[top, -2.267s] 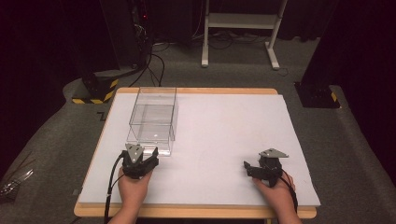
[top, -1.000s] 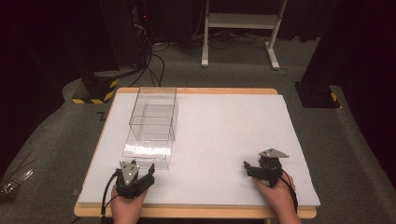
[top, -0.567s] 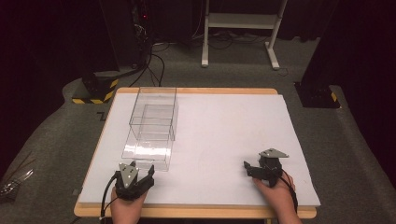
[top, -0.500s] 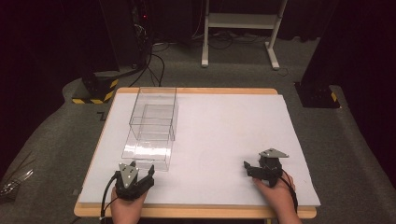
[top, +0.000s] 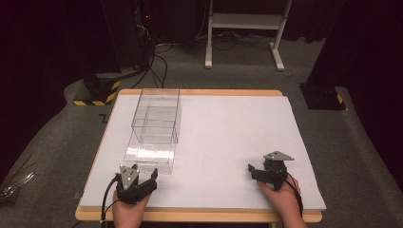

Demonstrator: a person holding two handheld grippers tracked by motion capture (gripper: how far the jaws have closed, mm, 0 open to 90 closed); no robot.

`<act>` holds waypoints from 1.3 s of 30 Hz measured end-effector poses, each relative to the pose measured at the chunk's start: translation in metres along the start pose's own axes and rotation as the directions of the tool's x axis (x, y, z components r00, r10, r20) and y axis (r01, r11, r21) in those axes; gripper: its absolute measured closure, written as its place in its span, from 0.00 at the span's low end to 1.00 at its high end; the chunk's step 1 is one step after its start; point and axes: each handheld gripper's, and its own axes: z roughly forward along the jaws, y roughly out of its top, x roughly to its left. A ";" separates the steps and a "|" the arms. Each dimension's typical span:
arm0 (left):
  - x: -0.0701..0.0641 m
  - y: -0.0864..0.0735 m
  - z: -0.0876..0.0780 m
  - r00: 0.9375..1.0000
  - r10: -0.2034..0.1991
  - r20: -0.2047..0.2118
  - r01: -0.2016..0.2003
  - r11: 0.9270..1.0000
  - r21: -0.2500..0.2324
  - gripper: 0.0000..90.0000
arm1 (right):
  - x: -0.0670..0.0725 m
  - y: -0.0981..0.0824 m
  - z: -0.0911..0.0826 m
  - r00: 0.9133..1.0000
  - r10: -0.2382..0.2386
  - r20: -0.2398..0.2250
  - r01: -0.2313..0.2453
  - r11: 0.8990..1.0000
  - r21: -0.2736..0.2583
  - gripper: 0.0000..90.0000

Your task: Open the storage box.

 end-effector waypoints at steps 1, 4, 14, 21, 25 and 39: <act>0.001 0.001 -0.001 1.000 -0.007 0.002 0.007 1.000 0.001 0.24 | 0.000 0.000 0.000 1.000 0.000 0.001 0.000 1.000 -0.001 0.24; 0.000 0.003 -0.003 1.000 -0.008 0.007 0.008 1.000 -0.009 0.23 | 0.000 0.000 0.000 1.000 0.000 0.001 0.000 1.000 -0.001 0.24; 0.001 0.010 -0.013 1.000 -0.007 0.017 0.007 0.999 -0.035 0.22 | 0.000 0.000 0.000 1.000 0.001 -0.001 -0.001 1.000 0.000 0.24; 0.006 0.018 -0.020 1.000 -0.002 0.018 0.004 0.997 -0.073 0.24 | 0.000 0.000 0.000 1.000 0.001 -0.002 -0.001 1.000 -0.001 0.24; 0.009 0.022 -0.021 0.999 -0.004 0.035 0.007 0.997 -0.078 0.27 | 0.000 0.000 0.000 1.000 0.001 -0.001 -0.001 1.000 -0.001 0.24; 0.048 0.042 -0.010 0.998 -0.017 0.064 0.020 0.998 -0.053 0.33 | 0.001 0.000 0.000 1.000 -0.008 0.005 0.008 1.000 0.001 0.24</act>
